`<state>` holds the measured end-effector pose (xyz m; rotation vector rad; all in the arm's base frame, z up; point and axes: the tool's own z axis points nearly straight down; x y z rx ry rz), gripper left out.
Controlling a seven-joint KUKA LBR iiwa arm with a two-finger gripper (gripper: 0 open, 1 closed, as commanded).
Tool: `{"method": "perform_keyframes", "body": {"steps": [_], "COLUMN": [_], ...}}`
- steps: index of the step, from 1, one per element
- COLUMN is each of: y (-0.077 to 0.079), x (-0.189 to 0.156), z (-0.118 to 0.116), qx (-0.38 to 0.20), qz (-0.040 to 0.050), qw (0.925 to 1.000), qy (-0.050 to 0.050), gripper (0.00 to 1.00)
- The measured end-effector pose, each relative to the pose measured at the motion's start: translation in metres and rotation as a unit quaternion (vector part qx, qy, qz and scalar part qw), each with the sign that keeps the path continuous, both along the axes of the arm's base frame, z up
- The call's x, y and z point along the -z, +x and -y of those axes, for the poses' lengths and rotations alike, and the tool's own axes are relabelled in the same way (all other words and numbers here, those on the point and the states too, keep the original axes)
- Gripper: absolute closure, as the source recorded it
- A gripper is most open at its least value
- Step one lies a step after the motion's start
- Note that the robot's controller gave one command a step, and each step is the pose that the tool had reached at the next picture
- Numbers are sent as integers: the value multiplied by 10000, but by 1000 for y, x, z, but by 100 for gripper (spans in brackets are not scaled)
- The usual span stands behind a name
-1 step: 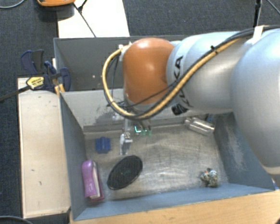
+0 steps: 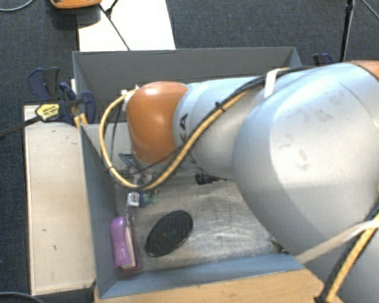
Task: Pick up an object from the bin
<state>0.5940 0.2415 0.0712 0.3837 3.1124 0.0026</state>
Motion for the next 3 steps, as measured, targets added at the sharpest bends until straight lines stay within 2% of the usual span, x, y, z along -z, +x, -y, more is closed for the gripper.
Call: {"method": "perform_keyframes", "body": {"steps": [1, 2, 3], "y": [0, -2, -6], "x": [-32, -34, 0], "z": [-10, -12, -4], "qx": [62, 411, 1137], "qz": [2, 1, -2], "qw": [10000, 9992, 9935], "qy": [12, 15, 7], "gripper": [0, 0, 0]}}
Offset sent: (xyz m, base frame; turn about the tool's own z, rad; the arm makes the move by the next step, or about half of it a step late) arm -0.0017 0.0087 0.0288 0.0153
